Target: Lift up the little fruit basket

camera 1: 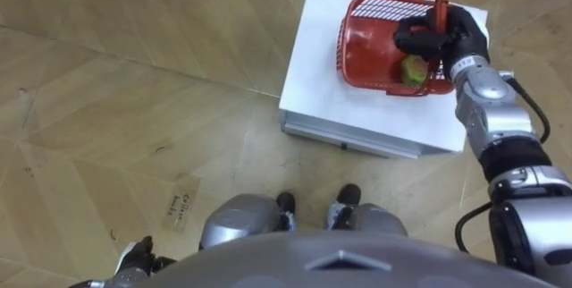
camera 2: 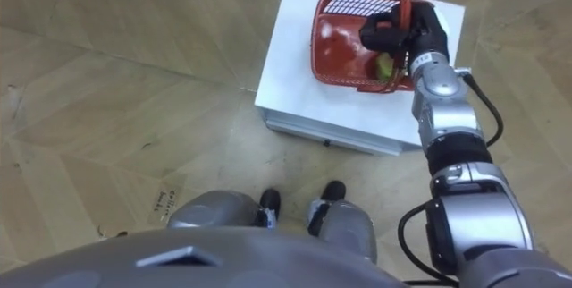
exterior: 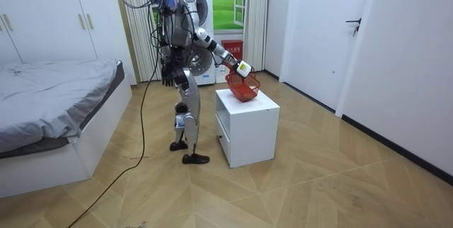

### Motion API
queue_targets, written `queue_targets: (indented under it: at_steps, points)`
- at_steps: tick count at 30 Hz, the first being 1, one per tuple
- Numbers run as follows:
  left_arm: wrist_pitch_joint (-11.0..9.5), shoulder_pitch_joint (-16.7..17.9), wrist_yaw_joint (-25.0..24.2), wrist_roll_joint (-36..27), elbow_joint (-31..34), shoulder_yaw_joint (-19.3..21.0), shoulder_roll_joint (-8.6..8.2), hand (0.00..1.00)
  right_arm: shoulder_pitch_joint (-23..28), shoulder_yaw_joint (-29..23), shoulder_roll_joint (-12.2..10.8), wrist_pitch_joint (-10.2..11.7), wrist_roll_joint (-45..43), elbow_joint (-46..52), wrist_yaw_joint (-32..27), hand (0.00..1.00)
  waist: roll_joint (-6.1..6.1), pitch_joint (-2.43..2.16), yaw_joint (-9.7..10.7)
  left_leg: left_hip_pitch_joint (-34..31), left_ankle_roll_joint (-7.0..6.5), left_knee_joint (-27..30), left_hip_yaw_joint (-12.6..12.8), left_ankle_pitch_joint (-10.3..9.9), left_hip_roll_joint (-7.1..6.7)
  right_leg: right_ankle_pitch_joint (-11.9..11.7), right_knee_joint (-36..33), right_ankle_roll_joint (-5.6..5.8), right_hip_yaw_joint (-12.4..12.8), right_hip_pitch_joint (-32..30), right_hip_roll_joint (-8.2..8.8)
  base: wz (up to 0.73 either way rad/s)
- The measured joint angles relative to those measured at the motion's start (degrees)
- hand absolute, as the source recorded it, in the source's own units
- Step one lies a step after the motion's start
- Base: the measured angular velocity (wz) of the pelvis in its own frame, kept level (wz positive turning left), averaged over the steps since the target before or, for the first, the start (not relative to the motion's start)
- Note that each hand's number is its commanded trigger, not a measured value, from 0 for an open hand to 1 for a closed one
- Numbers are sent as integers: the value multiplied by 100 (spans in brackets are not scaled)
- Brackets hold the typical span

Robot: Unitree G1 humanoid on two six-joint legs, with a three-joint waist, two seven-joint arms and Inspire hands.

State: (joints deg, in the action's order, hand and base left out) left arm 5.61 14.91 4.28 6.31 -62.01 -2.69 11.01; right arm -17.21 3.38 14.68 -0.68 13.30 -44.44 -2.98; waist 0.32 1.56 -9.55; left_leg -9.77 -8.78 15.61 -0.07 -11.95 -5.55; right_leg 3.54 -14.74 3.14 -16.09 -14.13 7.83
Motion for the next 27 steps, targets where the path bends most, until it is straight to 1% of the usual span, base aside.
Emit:
queue_targets:
  at_steps: [2,4,10,13,21,27]
  points:
    - [63,0,4,6,12,-30,-23,0,6,0,0,3,-4,-26,-15,0,4,-3,4,3,0,1,-12,0,-2,0,-3,0,-72,13,0,2]
    - [79,1,4,12,15,-34,-35,0,9,-1,1,2,-15,-41,-34,0,5,-4,10,-2,0,1,-17,0,-2,0,-3,-1,-147,16,-3,2]
    - [120,9,4,12,19,-34,-64,0,37,-3,1,2,-44,-71,-132,0,61,-40,15,13,0,-3,-24,0,-2,1,-3,-3,-170,32,-13,0]
    - [123,9,4,22,20,-36,-93,0,38,-1,0,2,-40,-110,-140,0,67,-45,14,44,0,-11,-22,0,-1,3,8,-6,-158,67,-18,0]
    - [148,10,5,71,72,-11,-113,0,44,-2,0,3,-43,-200,-147,0,38,-63,14,81,0,-33,-22,0,14,-5,78,-17,-124,117,-54,0]
    - [146,12,26,71,96,16,-112,0,159,-4,-3,21,-100,-181,-189,0,-30,-107,40,155,2,-42,0,-1,45,-11,119,-26,-122,203,-94,0]
